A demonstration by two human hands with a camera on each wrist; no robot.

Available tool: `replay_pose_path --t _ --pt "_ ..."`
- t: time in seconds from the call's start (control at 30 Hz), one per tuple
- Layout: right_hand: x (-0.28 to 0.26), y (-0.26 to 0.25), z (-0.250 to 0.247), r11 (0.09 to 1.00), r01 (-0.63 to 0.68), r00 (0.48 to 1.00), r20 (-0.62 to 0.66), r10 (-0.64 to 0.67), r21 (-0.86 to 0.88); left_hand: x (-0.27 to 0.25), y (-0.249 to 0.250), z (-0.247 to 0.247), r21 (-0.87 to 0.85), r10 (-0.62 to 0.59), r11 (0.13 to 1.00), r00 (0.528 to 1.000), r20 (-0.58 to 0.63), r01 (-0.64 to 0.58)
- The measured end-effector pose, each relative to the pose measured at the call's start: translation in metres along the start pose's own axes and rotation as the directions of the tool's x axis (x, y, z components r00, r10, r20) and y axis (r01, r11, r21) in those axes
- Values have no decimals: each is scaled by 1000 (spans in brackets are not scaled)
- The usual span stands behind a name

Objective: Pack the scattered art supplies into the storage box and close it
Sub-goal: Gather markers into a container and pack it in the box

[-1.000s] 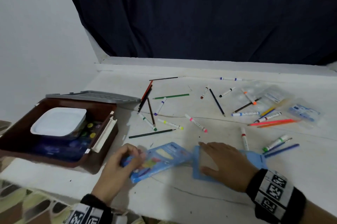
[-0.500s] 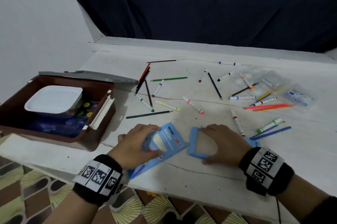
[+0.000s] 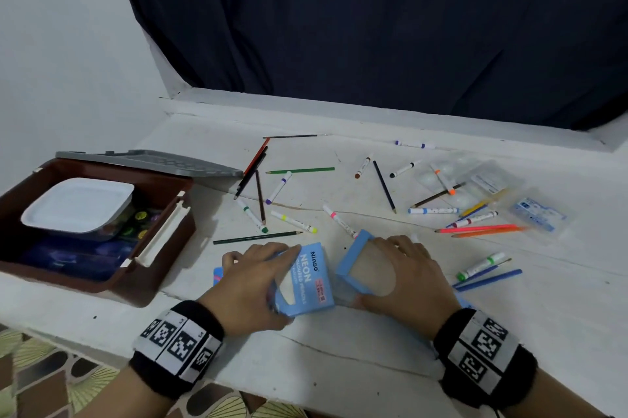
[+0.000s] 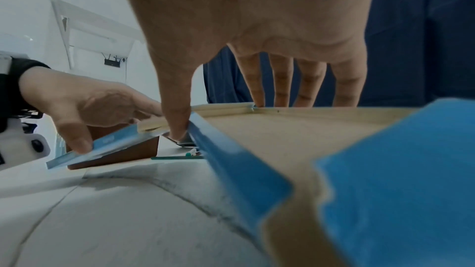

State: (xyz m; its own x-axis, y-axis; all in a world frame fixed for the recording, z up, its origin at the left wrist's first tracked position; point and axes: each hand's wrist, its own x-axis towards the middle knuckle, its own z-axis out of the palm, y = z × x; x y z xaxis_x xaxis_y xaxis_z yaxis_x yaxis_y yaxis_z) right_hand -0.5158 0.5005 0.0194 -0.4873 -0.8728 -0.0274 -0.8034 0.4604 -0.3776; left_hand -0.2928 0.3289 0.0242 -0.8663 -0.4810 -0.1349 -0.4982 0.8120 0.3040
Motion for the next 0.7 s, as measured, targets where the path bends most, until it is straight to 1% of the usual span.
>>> replay_pose_path --t 0.1,0.27,0.43,0.6,0.7 --pt "3 2 -9 998 38 996 -79 -34 45 0 6 -9 -57 51 997 997 -52 -54" --pt "1 5 -25 988 125 983 -143 -111 89 1 14 -17 -96 82 991 993 -80 -89" --pt "-4 6 -33 982 185 977 -117 -179 47 2 18 -16 -83 108 990 990 -94 -116" --pt "-13 1 -33 949 315 947 -81 -312 28 5 24 -17 -31 135 990 982 -130 -140" --pt "-17 2 -30 939 343 938 -64 -341 18 6 27 -20 -12 146 989 982 -124 -148"
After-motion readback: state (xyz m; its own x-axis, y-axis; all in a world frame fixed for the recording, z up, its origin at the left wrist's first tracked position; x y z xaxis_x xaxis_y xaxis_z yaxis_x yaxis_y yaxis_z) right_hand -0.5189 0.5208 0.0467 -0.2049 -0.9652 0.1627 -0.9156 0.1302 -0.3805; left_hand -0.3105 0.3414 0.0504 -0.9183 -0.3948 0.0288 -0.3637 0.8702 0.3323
